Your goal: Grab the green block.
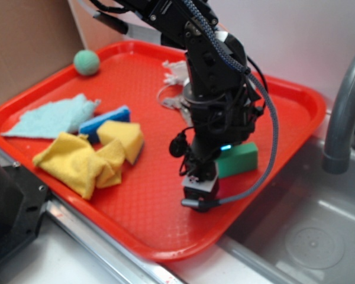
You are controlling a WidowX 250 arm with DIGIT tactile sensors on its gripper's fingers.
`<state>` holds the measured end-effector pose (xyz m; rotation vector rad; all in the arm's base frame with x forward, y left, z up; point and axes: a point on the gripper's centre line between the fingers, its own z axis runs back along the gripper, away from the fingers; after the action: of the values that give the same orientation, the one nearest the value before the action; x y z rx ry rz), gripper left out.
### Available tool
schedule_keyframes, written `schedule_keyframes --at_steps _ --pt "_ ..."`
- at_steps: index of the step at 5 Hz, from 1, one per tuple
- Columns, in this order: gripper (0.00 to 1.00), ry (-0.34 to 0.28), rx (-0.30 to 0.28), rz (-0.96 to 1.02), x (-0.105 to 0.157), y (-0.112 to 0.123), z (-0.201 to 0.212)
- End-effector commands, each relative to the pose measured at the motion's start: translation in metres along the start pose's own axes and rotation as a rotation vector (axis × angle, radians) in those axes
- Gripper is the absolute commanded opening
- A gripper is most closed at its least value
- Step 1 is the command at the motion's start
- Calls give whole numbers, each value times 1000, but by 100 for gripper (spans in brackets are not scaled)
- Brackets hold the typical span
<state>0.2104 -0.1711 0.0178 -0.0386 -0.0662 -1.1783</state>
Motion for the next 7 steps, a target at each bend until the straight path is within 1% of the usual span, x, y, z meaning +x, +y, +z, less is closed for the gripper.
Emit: schedule_keyframes --at_steps 1,2,3,4,5,6,7 --pt "0 42 -13 345 -3 -30 5" --pt "0 95 -11 594 1 -33 2" --pt "0 116 -33 663 3 -30 6" --pt "0 63 -23 729 -3 -32 32" --pt "0 -21 -27 849 -28 30 83" --pt "0 -77 35 1035 -82 39 140" --pt "0 -121 39 1172 -125 57 191"
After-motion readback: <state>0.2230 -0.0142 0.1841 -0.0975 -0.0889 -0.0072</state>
